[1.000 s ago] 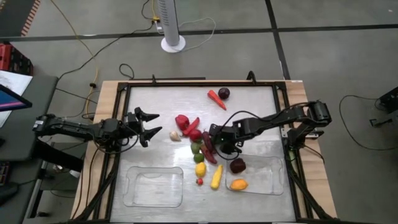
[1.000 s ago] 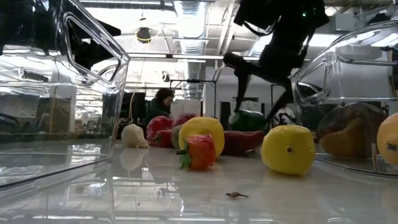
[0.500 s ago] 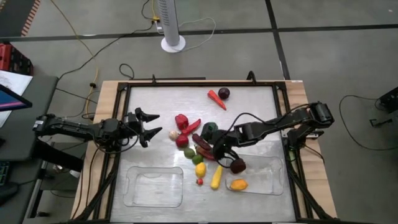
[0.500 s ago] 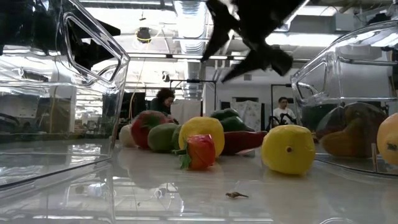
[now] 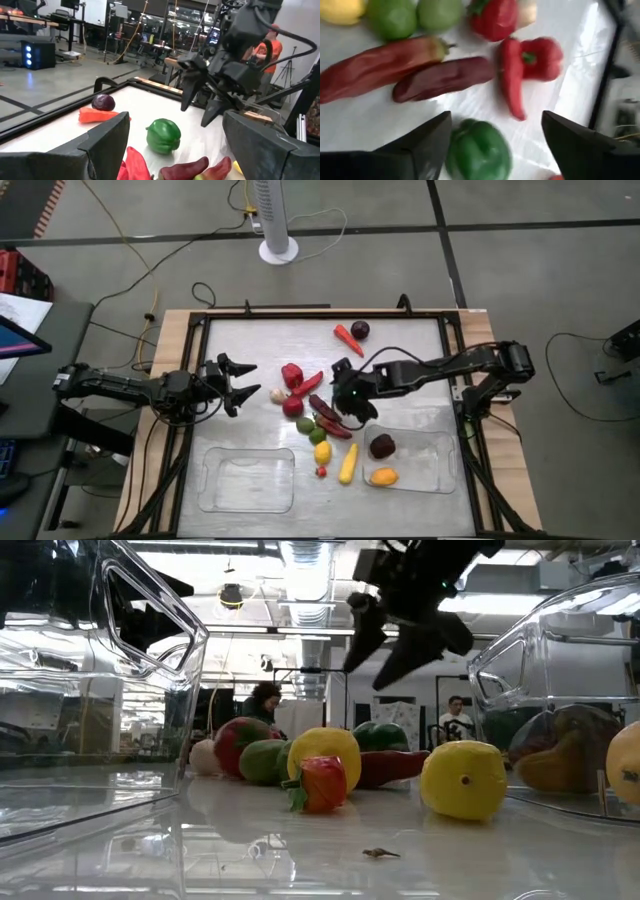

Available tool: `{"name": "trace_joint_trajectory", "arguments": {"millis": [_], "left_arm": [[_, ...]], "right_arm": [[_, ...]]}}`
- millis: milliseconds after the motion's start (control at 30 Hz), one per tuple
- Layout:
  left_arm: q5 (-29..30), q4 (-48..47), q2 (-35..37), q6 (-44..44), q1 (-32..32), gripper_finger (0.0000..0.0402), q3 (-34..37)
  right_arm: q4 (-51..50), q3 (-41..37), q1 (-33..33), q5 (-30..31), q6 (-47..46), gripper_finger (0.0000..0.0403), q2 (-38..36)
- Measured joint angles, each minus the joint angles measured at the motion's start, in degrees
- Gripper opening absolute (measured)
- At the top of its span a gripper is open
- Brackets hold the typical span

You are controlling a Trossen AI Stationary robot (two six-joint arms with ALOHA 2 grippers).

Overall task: Sort produce into baskets
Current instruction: Put the green bell pepper into the right transparent bin

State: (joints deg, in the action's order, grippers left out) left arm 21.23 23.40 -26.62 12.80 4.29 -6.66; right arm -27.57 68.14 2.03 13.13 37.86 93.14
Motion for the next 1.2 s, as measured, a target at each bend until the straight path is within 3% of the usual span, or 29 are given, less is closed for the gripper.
{"name": "trace_joint_trajectory", "arguments": {"millis": [133, 300, 700, 967, 1200], "left_arm": [[0.22, 0.09, -0.01, -0.02, 0.0, 0.0307, 0.0], [0.23, 0.06, -0.01, -0.05, 0.0, 0.0307, 0.0], [0.17, -0.83, 0.01, -0.49, 0.0, 0.0307, 0.0], [0.15, -0.94, 0.01, -0.51, 0.0, 0.0307, 0.0], [0.11, -0.9, -0.01, -0.52, 0.0, 0.0307, 0.0]], "right_arm": [[-1.08, 0.0, -2.45, -1.35, -1.67, 0.0393, -0.01], [-3.64, 0.06, -5.08, -4.22, -0.1, 0.039, 2.25], [-6.81, 0.39, -7.74, -3.9, 6.9, 0.0399, 10.09], [-6.47, 0.22, -7.64, -3.79, 9.32, 0.0375, 10.17], [-7.55, 1.23, -6.37, -2.41, 9.32, 0.033, 9.3]]}}
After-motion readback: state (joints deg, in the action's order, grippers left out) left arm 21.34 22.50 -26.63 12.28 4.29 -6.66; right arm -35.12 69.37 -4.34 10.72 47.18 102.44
